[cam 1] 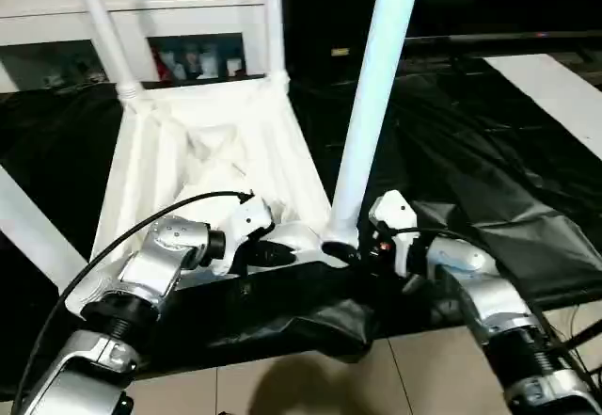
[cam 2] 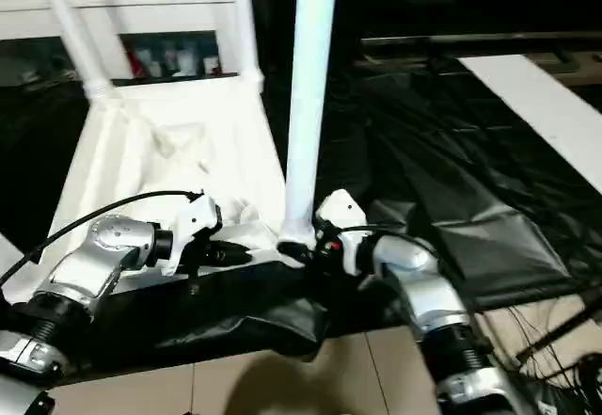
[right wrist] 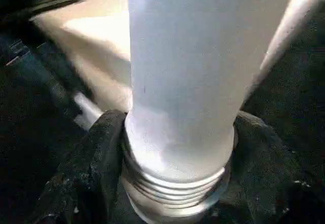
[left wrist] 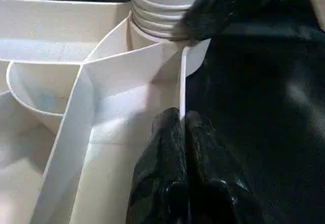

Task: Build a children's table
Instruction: Rotate leg to tighten

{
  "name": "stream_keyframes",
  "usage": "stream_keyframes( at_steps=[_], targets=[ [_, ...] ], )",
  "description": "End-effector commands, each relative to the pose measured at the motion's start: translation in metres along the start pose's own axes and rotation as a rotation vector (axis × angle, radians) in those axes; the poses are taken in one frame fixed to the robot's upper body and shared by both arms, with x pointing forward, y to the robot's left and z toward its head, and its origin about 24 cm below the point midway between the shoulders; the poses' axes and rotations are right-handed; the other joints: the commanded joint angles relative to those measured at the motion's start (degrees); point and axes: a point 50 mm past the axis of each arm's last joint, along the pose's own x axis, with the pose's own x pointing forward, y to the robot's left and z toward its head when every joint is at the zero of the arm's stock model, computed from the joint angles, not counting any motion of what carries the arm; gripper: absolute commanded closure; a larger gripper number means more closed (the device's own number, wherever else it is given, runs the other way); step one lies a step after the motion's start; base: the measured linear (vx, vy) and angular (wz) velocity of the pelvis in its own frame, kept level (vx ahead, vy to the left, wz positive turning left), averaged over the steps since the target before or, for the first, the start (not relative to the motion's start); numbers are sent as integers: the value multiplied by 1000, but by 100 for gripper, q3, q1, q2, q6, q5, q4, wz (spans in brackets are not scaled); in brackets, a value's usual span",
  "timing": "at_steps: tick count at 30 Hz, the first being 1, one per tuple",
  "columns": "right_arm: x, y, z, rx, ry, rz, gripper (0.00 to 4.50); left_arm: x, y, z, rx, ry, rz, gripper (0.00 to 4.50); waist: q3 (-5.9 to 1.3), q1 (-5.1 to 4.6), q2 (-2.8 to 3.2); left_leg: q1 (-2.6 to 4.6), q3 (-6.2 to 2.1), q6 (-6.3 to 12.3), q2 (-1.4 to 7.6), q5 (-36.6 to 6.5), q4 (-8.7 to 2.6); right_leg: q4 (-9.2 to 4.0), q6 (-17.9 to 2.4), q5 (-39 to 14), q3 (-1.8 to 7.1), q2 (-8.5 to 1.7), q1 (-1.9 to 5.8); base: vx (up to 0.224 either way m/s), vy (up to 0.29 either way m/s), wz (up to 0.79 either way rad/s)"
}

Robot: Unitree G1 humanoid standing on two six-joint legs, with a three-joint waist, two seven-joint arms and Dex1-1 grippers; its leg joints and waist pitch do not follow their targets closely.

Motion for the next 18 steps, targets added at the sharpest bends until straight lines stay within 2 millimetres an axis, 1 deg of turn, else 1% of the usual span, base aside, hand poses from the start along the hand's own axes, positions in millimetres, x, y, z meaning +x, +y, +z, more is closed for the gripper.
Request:
stream_keyframes(
  at_steps=[1, 2, 3, 4, 5, 6, 7, 8, 9, 10, 11, 12, 13, 14, 15, 16, 17, 18],
  targets=[
    [10, -11, -8, 121, 36, -243, 176, 23, -7, -16, -92, 75, 54, 450, -239, -36, -37, 68, -102, -197, 39, -2330, -507, -559, -855, -2607, 102, -195, 151, 0, 0, 0],
    [11, -11, -8, 122, 36, -246, 176, 23, -7, -16, -92, 75, 56, 450, -227, -50, -37, 73, -108, -230, 31, -2398, -511, -579, -793, -2776, 95, -193, 135, 0, 0, 0],
    [14, -11, -8, 136, 39, -286, 177, 27, -6, -14, -95, 79, 77, 450, -230, -45, -32, 114, -125, -267, 25, -2530, -505, -618, -688, -3050, 83, -205, 113, 0, 0, 0],
    [24, -14, -8, 154, 61, -397, 177, 41, -3, -6, -139, 71, 168, 450, -223, -79, -2, 112, -135, -291, 19, -2640, -502, -635, -644, -3130, 82, -203, 84, 0, 0, 0],
    [26, -14, -7, 154, 69, -426, 178, 45, -2, -4, -156, 67, 196, 450, -219, -89, -25, 130, -153, -312, 9, -2679, -505, -660, -608, -3206, 61, -199, 92, 0, 0, 0],
    [26, -14, -7, 154, 69, -426, 178, 45, -2, -4, -156, 67, 196, 450, -229, -83, -30, 164, -156, -300, -6, -2730, -489, -687, -574, -3303, 54, -195, 73, 0, 0, 0],
    [32, -15, -5, 147, 79, -474, 178, 52, -1, 1, -185, 61, 237, 450, -234, -87, -48, 170, -154, -238, -6, -2716, -482, -708, -586, -3239, 50, -195, 69, 0, 0, 0],
    [36, -13, -4, 146, 89, -480, 178, 56, 0, 4, -198, 62, 269, 450, -233, -96, -40, 166, -147, -217, -5, -2725, -484, -705, -613, -3181, 52, -188, 56, 0, 0, 0],
    [40, -11, -3, 141, 96, -482, 178, 58, 1, 6, -206, 62, 287, 450, -246, -91, -52, 164, -153, -203, -8, -2694, -485, -704, -620, -3101, 43, -186, 76, 0, 0, 0],
    [45, -7, 1, 144, 84, -462, 178, 60, 2, 6, -214, 76, 312, 450, -252, -79, -44, 146, -147, -152, -3, -2642, -505, -698, -668, -2866, 48, -175, 92, 0, 0, 0],
    [48, -4, 3, 151, 68, -434, 178, 60, 3, 6, -217, 90, 320, 450, -257, -75, -73, 134, -139, -120, -4, -2595, -511, -700, -675, -2777, 51, -175, 106, 0, 0, 0],
    [49, -3, 4, 154, 62, -422, 178, 60, 3, 6, -218, 95, 322, 450, -256, -58, -64, 137, -138, -81, 5, -2568, -522, -687, -723, -2643, 59, -171, 104, 0, 0, 0],
    [51, -1, 6, 164, 48, -408, 178, 60, 4, 5, -219, 106, 326, 450, -253, -58, -65, 117, -132, -53, 1, -2544, -523, -678, -760, -2558, 65, -174, 114, 0, 0, 0],
    [51, 0, 8, 182, 22, -395, 178, 59, 4, 4, -215, 115, 326, 450, -257, -49, -60, 114, -129, -41, 5, -2526, -528, -675, -787, -2504, 71, -177, 117, 0, 0, 0],
    [51, 0, 8, 182, 22, -395, 178, 59, 4, 4, -215, 115, 326, 450, -257, -41, -56, 123, -132, -43, 12, -2533, -529, -672, -804, -2485, 72, -183, 113, 0, 0, 0],
    [52, 0, 11, 197, -4, -387, 122, 58, 5, 3, -213, 124, 323, 450, -255, -36, -59, 124, -128, -38, 13, -2542, -530, -671, -825, -2465, 76, -183, 115, 0, 0, 0],
    [52, 0, 14, 204, -31, -374, 108, 56, 5, 1, -212, 140, 316, 450, -256, -33, -62, 115, -130, -39, 13, -2526, -535, -665, -830, -2446, 74, -184, 126, 0, 0, 0],
    [52, -1, 18, 200, -57, -363, 108, 54, 6, -3, -208, 162, 309, 450, -259, -22, -58, 121, -127, -23, 16, -2540, -536, -668, -834, -2431, 76, -190, 125, 0, 0, 0]
  ],
)
